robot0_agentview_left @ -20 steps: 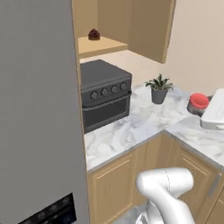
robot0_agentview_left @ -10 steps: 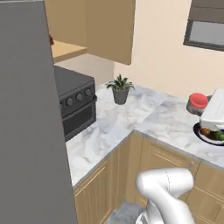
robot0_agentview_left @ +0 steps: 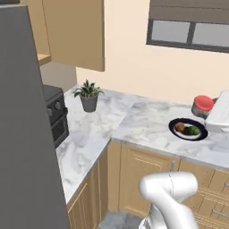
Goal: Pick the avocado and bread from the counter and place them on the plate. Then pick the jam from the cabinet and place it next to the plate. Lastly close the cabinet door.
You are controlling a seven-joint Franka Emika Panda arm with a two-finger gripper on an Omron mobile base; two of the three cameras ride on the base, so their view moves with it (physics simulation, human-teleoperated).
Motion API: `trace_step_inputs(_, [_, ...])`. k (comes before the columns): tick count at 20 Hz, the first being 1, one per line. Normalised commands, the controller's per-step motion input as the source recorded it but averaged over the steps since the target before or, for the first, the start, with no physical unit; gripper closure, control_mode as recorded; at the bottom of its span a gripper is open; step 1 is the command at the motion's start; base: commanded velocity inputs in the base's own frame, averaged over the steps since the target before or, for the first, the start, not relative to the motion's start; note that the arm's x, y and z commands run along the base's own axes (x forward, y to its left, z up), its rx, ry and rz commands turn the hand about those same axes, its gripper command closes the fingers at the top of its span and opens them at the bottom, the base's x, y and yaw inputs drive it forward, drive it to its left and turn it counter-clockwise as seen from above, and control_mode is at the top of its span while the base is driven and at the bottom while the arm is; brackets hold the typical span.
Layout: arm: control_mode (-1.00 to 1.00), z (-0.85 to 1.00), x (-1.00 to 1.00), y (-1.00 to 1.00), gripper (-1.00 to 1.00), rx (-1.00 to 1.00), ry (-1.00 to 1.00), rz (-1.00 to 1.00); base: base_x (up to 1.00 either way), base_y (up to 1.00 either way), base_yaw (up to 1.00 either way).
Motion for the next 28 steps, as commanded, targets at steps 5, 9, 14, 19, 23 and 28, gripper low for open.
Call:
trace_step_inputs(5, [1.00, 0.00, 0.00, 0.00, 1.00, 0.00, 0.00, 0.00, 0.55, -0.18, -0.24])
trace_step_inputs(9, [1.00, 0.00, 0.00, 0.00, 1.00, 0.00, 0.00, 0.00, 0.63, 0.00, -0.26])
trace_step_inputs(14, [-1.00, 0.00, 0.05, 0.00, 1.00, 0.00, 0.01, -0.03, 0.10, 0.00, -0.05])
trace_step_inputs(19, [-1.00, -0.12, 0.49, 0.57, 1.00, -0.11, 0.11, -0.12, 0.00, 0.00, 0.00])
trace_step_inputs(23, [-1.00, -0.22, 0.66, 0.59, 1.00, -0.09, 0.14, -0.14, 0.00, 0.00, 0.00])
trace_step_inputs(28, [-1.00, -0.27, 0.58, 0.36, 1.00, -0.03, 0.14, -0.11, 0.00, 0.00, 0.00])
